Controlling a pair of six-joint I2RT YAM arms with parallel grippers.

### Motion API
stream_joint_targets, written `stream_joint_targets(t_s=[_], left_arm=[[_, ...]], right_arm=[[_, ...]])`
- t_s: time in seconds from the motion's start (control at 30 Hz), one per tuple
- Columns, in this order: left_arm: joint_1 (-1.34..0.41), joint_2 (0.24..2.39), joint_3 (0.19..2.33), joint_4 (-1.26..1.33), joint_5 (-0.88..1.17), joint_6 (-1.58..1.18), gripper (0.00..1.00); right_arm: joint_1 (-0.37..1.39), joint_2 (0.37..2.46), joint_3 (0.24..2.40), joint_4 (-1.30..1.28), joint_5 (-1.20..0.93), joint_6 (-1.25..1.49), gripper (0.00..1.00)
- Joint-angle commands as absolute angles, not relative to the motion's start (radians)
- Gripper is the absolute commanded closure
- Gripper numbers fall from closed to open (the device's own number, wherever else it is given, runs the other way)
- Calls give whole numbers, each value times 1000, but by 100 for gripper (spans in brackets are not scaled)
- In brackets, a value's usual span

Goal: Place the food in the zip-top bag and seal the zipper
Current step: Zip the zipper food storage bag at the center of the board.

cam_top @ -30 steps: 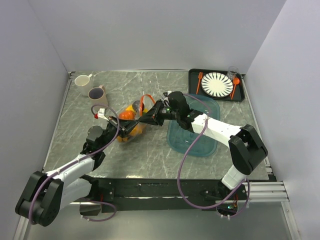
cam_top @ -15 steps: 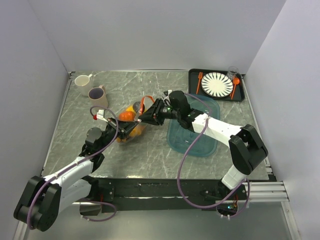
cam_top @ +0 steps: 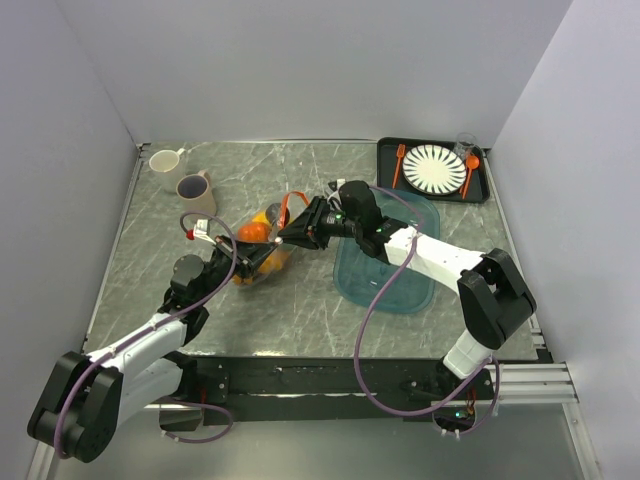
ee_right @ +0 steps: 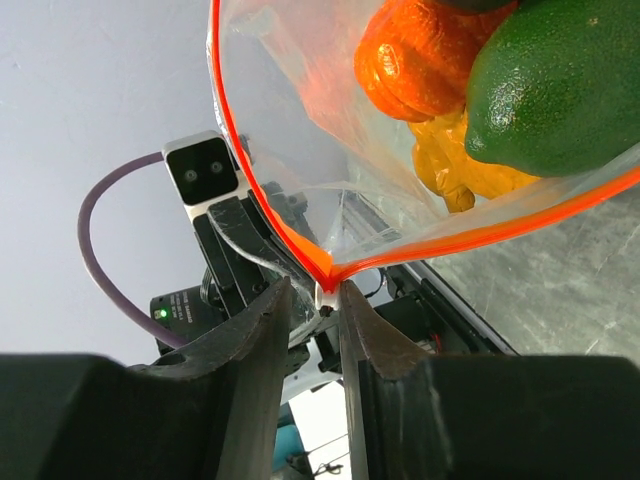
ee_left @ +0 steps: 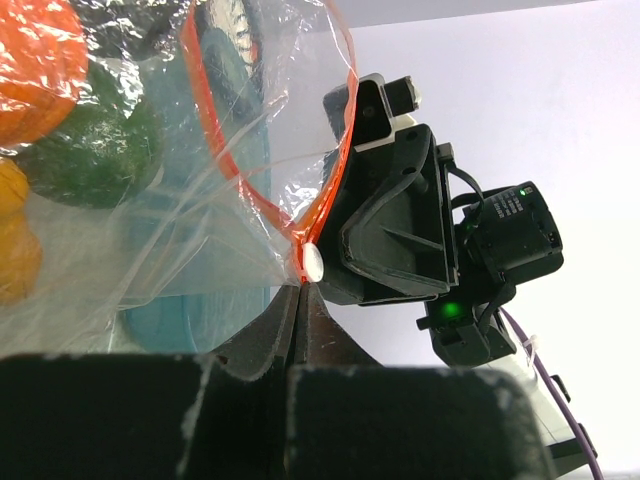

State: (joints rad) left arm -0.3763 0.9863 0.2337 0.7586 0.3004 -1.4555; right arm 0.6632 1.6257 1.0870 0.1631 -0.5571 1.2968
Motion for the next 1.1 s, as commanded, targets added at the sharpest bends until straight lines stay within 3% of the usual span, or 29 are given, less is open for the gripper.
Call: stream_joint_targets(t_s=[0.0,0.67,0.9,1.07], left_arm=[[-379,989,233,807,321,-1433,99],[-379,985,233,802,327,-1431,99],[-379,982,224,810,336,-1434,99],[-379,971,213,799,336,-1437,99]], right_arm=[[672,1634,1147,170,-555,1292,67],[690,1670,1157,160,-594,1301,66],[689,1680,1163,187,-597,1315,93],[687,1669,1149,213,-603,1325,100]])
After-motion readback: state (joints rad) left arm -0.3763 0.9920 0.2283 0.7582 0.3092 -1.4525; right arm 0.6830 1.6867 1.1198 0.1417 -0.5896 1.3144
